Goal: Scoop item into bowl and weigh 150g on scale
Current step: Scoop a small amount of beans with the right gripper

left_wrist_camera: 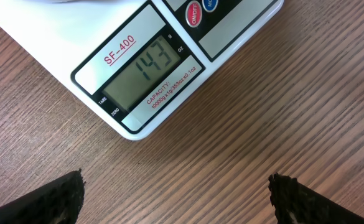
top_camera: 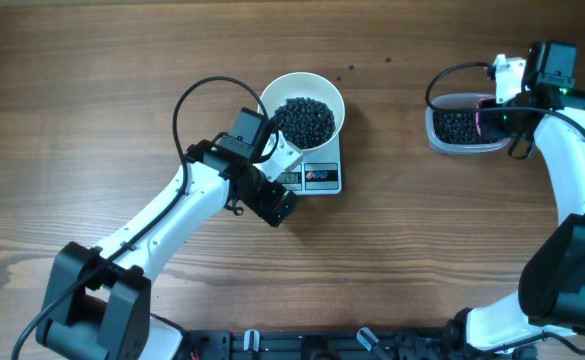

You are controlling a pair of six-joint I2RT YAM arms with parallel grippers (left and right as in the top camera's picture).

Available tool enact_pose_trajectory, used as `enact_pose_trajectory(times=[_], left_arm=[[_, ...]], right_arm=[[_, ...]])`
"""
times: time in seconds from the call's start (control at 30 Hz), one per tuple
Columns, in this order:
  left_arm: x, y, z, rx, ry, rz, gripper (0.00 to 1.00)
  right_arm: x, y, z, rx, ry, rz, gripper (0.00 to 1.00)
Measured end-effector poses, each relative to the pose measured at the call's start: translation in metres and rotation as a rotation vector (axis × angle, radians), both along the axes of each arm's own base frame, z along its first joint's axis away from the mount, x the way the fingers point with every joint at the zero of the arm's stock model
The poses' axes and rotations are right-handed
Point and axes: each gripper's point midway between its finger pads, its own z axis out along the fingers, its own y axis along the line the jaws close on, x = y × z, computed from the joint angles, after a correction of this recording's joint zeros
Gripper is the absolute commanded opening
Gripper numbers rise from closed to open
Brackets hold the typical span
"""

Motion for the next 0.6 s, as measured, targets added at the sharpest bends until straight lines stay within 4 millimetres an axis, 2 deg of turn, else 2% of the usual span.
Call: enact_pose_trajectory(times=[0.17, 0.3, 0.43, 0.6], left_arm=[[0.0, 0.0, 0.0, 0.0, 0.0, 0.0, 1.0], [0.0, 0.0, 0.0, 0.0, 0.0, 0.0, 1.0], [0.0, 0.0, 0.0, 0.0, 0.0, 0.0, 1.0], [0.0, 0.0, 0.0, 0.0, 0.0, 0.0, 1.0]], right_arm=[[-0.012, 0.01, -0.006, 0.043, 0.055, 0.032, 0.04], [-0.012, 0.023, -0.014, 0.116, 0.04, 0.047, 0.04], [-0.009, 0.037, -0.02, 0.231, 0.006, -0.016, 0.04], [-0.006, 0.042, -0.02, 0.302, -0.007, -0.11, 0.04]])
